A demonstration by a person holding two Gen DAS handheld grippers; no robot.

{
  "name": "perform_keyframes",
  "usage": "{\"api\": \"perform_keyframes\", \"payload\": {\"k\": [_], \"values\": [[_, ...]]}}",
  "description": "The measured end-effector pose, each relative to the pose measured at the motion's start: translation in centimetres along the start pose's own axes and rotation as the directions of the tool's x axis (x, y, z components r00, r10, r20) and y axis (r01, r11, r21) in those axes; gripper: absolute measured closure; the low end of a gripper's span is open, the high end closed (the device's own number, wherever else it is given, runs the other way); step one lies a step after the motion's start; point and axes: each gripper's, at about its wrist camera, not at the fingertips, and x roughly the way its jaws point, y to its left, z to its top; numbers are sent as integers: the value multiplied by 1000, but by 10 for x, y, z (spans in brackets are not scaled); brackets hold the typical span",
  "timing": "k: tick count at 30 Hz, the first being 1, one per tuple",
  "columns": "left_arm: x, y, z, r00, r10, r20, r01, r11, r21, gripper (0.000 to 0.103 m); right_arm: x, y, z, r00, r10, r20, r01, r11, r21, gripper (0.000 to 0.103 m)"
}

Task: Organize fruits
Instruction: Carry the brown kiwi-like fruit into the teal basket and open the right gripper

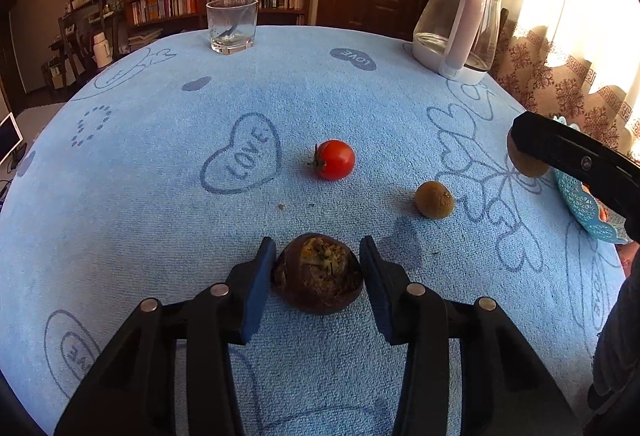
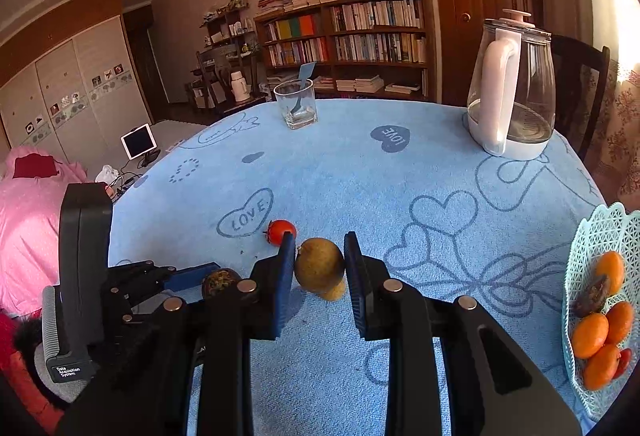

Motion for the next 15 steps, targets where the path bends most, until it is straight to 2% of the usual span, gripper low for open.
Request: {"api": "perform_keyframes", "payload": {"k": [8, 15], "values": [[-10, -1, 1, 999, 11, 47, -11, 1000, -7, 59, -23, -20, 0, 999, -37, 37, 36, 998, 43, 77], [-11, -2, 1, 999, 14, 52, -14, 1000, -6, 59, -48, -48, -3, 994, -90, 68, 84, 992, 93, 77]]}}
